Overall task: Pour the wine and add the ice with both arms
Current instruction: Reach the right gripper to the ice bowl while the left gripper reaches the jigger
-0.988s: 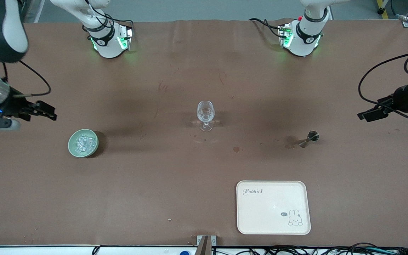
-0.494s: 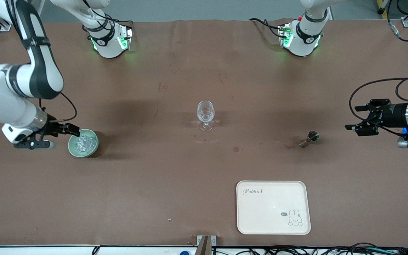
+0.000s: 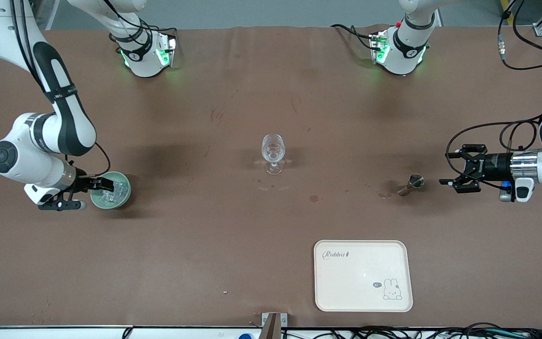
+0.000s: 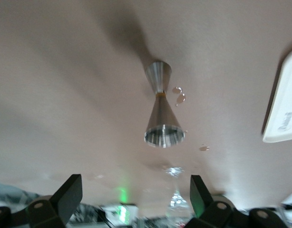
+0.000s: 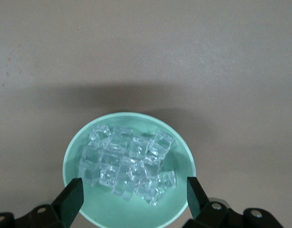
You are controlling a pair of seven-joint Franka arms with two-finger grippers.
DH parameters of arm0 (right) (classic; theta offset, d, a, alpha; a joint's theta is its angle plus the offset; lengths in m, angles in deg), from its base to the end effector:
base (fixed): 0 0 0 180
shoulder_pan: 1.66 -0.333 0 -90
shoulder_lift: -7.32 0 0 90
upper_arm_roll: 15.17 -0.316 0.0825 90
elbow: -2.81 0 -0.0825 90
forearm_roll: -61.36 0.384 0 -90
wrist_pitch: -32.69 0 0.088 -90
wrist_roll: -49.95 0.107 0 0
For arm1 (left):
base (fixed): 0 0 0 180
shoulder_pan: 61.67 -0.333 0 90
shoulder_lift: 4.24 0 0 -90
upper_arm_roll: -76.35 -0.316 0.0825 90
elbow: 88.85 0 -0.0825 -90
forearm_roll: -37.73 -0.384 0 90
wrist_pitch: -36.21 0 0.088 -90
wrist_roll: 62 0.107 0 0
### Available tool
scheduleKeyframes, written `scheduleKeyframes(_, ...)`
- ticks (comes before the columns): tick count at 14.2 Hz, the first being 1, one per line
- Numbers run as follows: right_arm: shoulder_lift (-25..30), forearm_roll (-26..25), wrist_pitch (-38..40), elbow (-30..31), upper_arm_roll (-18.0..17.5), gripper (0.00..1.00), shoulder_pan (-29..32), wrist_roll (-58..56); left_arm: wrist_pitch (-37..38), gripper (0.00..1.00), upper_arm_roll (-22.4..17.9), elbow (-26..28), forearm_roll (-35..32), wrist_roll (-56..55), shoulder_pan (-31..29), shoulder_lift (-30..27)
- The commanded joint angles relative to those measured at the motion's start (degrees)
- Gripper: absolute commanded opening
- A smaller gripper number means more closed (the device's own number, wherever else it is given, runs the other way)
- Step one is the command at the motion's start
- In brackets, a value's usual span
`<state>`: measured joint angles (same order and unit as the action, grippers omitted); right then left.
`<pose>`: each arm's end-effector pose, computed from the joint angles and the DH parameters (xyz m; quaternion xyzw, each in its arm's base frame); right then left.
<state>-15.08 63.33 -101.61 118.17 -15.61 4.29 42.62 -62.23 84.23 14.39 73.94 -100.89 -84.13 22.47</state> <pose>0.5946 -0.0569 0.2528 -0.9994 -0.0033 0.0285 0.0167 0.5881 0.1015 0.2772 0.7520 0.5192 -0.3181 0.2523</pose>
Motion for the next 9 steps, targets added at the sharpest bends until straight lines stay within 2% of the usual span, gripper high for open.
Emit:
scheduleKeyframes(1, -0.28, 0.31, -0.60, -0.66, -0.52, 0.88, 0.29, -0.76, -0.95, 1.00, 0.39, -0.49, 4.12, -0.66, -1.45, 3.42)
scheduleKeyframes(3, -0.54, 0.31, -0.69, -0.66, -0.52, 0.74, 0.38, -0.76, -1.74, 0.98, 0.30, -0.49, 7.02, -1.44, -1.45, 5.45)
scheduleKeyframes(9, -2.30, 0.40, -1.83, -0.49, -0.52, 0.73, 0.38, -0.84, -2.19, 0.99, 0.39, -2.95, 8.70, -3.30, -2.06, 11.42)
